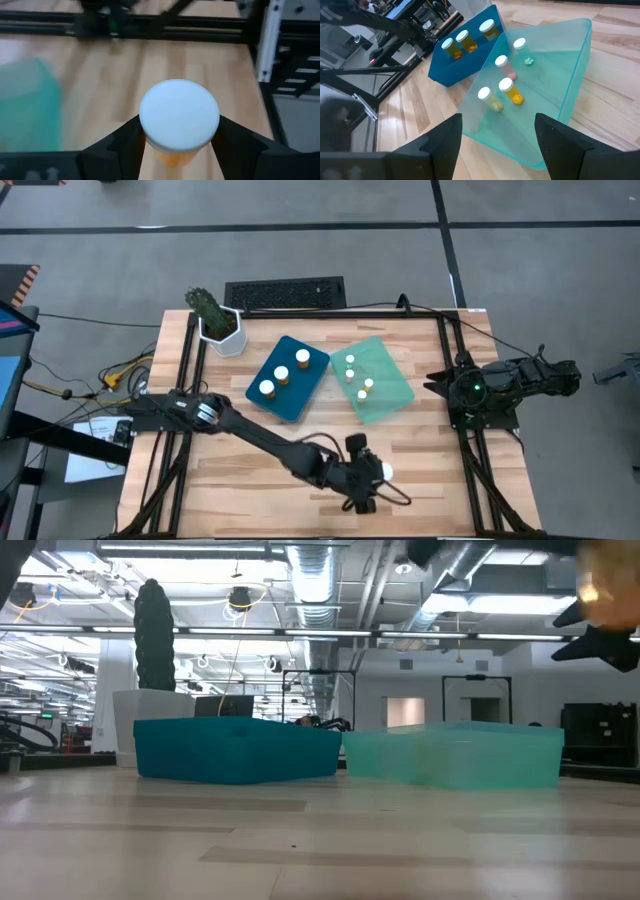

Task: Pick and place medicine bottles into bin by pill shape (circle, oval)
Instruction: Put the yellow pill bottle into the blue bin

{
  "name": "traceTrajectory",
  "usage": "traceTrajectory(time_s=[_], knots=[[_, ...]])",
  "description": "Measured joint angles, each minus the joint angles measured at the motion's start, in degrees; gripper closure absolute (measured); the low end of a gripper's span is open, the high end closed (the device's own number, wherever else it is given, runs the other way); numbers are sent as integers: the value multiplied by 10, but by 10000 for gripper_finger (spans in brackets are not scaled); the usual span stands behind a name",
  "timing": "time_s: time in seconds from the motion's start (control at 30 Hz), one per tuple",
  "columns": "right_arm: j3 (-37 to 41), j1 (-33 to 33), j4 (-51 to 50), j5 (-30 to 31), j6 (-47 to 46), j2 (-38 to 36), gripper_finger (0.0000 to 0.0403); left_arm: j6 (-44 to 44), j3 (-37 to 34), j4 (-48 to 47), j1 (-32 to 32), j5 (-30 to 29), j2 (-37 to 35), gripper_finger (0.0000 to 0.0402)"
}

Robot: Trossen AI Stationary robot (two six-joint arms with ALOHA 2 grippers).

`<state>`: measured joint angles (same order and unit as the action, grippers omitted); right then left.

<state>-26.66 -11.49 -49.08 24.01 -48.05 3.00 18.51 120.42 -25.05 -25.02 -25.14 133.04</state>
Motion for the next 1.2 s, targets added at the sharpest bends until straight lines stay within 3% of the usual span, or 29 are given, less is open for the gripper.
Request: traceTrajectory(time_s=[0.47,0.7,0.83,1.0,1.2], knots=[[0,0,0,0,0,0,143,2,-4,-242,19,-102,-158,206],[0,0,1,0,0,0,143,70,-33,-389,14,-183,-242,206],[0,0,1,0,0,0,143,135,-101,-406,1,-241,-314,206],[0,0,1,0,0,0,143,231,-240,-386,-12,-292,-401,206],[0,0,2,3,0,0,143,252,-435,-201,8,-297,-455,206]])
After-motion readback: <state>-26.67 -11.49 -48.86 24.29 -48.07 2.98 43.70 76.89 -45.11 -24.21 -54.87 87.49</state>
